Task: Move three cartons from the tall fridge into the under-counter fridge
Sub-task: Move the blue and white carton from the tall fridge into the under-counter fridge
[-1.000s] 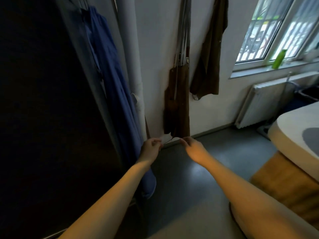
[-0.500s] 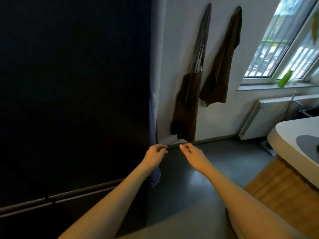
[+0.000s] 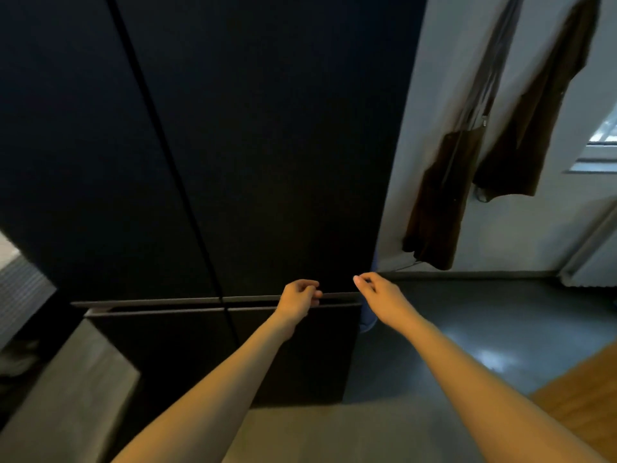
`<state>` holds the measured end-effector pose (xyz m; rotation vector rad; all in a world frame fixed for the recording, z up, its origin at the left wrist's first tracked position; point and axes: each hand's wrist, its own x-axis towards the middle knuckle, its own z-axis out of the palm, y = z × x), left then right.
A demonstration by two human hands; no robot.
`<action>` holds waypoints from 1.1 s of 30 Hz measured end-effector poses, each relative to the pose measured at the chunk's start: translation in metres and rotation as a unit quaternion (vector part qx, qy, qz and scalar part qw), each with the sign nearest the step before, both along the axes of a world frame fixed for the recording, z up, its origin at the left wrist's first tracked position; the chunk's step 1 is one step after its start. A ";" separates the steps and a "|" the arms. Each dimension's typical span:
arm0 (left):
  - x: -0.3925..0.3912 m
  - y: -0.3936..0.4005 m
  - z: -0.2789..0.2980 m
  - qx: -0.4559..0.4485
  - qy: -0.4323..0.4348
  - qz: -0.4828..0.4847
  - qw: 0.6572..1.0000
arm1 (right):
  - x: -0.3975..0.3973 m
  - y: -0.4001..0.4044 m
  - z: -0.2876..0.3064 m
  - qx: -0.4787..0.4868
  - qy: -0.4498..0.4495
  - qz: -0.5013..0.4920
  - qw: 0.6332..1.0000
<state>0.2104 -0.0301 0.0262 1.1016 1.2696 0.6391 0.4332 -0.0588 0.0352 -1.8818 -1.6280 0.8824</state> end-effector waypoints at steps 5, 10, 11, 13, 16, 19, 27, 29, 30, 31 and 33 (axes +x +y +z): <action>-0.071 0.002 -0.028 -0.010 0.001 0.060 0.998 | -0.063 0.018 0.021 0.010 -0.037 0.035 0.999; -0.129 0.016 -0.048 -0.031 -0.012 0.081 0.996 | -0.136 0.031 0.033 0.024 -0.057 0.024 0.998; -0.142 0.020 -0.052 -0.039 -0.019 0.082 0.996 | -0.154 0.032 0.034 0.022 -0.067 0.024 0.997; -0.157 0.025 -0.059 -0.052 -0.037 0.084 0.994 | -0.177 0.032 0.032 0.015 -0.081 0.022 0.996; -0.184 0.041 -0.072 -0.139 -0.115 0.138 0.974 | -0.226 0.040 0.032 0.000 -0.106 0.026 0.994; -0.174 0.043 -0.079 -0.236 -0.267 0.250 0.900 | -0.241 0.043 0.039 0.015 -0.140 0.059 0.988; -0.172 0.072 -0.095 -0.283 -0.399 0.363 0.793 | -0.277 0.070 0.061 0.037 -0.171 0.082 0.981; -0.171 0.075 -0.099 -0.283 -0.418 0.365 0.782 | -0.279 0.073 0.065 0.040 -0.164 0.078 0.983; -0.170 0.077 -0.100 -0.282 -0.426 0.366 0.777 | -0.279 0.075 0.066 0.041 -0.161 0.074 0.983; -0.169 0.077 -0.099 -0.283 -0.431 0.366 0.775 | -0.280 0.076 0.066 0.042 -0.156 0.071 0.984; -0.166 0.078 -0.096 -0.283 -0.437 0.366 0.771 | -0.282 0.077 0.065 0.043 -0.151 0.068 0.985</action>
